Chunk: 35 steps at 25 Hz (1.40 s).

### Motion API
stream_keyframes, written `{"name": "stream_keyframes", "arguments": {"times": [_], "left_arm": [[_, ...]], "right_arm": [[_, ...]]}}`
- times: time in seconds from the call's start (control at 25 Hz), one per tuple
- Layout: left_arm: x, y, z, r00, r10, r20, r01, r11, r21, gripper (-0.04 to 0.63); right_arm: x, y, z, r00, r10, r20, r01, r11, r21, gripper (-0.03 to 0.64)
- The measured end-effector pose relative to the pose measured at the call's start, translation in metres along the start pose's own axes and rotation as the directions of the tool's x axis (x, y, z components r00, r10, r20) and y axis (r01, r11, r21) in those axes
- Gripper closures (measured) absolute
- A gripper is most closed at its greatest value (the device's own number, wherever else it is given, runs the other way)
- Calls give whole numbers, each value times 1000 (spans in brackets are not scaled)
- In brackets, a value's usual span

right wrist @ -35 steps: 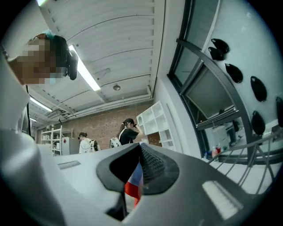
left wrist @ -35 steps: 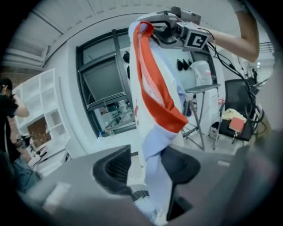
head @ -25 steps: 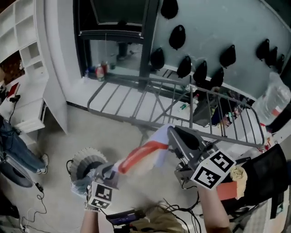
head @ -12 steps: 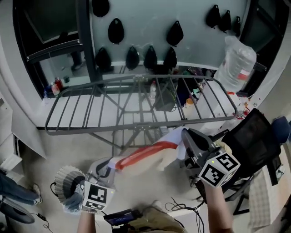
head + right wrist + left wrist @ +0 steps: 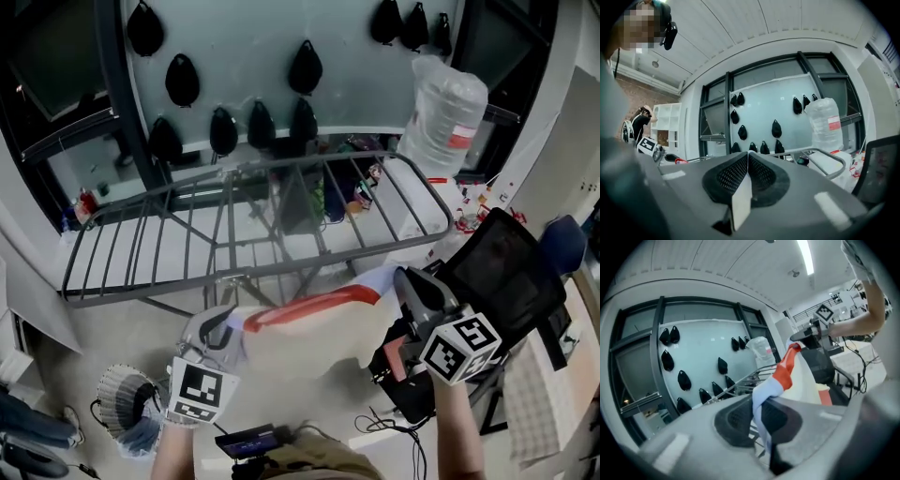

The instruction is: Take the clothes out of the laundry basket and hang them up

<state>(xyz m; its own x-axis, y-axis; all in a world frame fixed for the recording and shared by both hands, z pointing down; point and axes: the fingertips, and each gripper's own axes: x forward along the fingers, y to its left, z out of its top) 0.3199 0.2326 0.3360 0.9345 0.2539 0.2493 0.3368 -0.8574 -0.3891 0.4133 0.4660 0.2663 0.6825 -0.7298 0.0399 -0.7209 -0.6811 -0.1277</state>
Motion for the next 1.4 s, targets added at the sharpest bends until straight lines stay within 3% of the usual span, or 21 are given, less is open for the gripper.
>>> {"name": "stream_keyframes", "arguments": {"times": [0.28, 0.6, 0.96, 1.4], "left_arm": [[46, -1, 42, 999, 4, 33, -6, 999, 40, 585], [93, 31, 66, 997, 19, 69, -23, 998, 56, 584], [169, 102, 68, 998, 9, 60, -13, 997, 77, 586], [262, 187, 54, 999, -32, 14, 32, 999, 37, 586]], "right_arm": [[-6, -50, 18, 999, -33, 34, 35, 999, -34, 609], [24, -83, 31, 997, -58, 52, 62, 995, -74, 609], [112, -119, 46, 995, -98, 37, 100, 991, -89, 609], [227, -158, 59, 991, -134, -18, 132, 985, -109, 609]]}}
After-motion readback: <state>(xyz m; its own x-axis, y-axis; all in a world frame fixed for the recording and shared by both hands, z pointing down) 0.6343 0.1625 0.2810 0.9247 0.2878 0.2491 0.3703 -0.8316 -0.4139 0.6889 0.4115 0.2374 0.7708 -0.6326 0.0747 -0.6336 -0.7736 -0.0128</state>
